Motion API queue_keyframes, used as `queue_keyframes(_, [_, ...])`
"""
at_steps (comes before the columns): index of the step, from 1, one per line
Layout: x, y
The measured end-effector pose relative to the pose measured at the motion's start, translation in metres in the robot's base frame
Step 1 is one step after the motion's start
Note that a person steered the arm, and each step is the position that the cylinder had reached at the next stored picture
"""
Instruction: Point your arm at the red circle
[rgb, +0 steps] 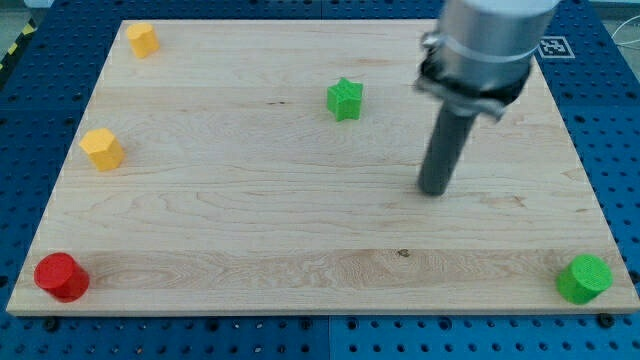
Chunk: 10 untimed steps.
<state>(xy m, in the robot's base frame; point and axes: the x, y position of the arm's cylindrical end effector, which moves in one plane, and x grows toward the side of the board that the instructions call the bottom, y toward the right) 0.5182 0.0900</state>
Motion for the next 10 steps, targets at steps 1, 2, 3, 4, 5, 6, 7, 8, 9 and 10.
queue_keyframes(1, [0.054, -0.069])
queue_keyframes(2, [0.076, -0.113])
queue_keyframes(3, [0.079, -0.126])
queue_keyframes(4, [0.094, -0.184])
queue_keyframes(5, [0.101, -0.206])
queue_keyframes(6, [0.101, -0.212])
queue_keyframes(7, [0.101, -0.240])
queue_keyframes(8, [0.100, -0.259])
queue_keyframes(9, [0.100, -0.267])
queue_keyframes(10, [0.100, -0.279])
